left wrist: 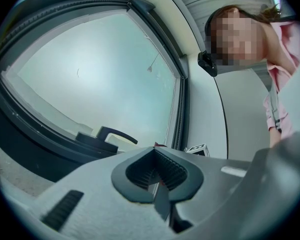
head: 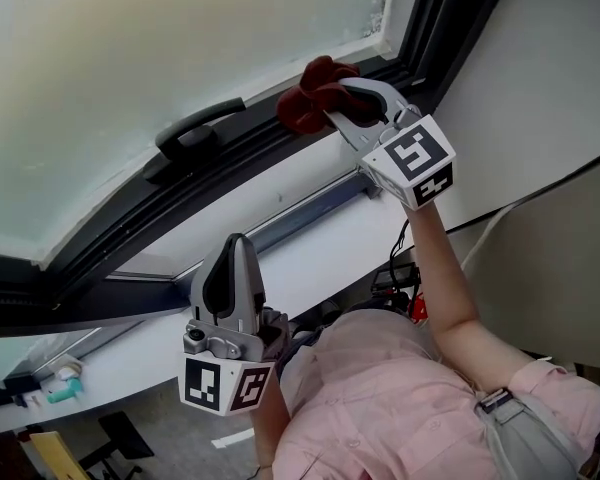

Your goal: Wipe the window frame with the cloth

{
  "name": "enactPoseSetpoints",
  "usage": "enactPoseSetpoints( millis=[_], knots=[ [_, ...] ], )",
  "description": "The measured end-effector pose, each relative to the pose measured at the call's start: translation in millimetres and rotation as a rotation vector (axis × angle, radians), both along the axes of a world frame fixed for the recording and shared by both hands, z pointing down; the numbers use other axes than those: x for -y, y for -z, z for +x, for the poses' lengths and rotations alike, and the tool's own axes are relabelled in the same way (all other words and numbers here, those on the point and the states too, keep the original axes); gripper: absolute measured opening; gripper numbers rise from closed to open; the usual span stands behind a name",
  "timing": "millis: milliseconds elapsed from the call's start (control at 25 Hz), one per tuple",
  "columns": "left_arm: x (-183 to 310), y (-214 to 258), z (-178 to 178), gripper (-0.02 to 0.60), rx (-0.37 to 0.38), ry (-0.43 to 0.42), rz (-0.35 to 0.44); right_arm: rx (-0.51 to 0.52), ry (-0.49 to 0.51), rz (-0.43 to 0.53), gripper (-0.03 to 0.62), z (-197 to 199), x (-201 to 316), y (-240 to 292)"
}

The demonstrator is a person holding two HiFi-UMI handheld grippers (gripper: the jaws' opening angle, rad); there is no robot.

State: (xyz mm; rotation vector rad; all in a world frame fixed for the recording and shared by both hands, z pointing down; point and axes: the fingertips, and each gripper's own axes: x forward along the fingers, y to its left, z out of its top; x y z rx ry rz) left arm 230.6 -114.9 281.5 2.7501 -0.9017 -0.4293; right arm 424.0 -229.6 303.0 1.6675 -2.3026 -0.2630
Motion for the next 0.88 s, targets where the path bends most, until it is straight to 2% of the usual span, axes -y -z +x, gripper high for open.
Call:
enactPoseSetpoints(
  millis=[360,880],
  knots=[
    [-3,9,7,-0.003,-0.010,0.007,0.000,-0.008,-0.050,-0.005,0.075,39,-6,8],
    [-9,6,3,-0.003,-0.015,0.016,-0.009,-0.016,-0.086,0.021,0.075,57,-8,11]
  ],
)
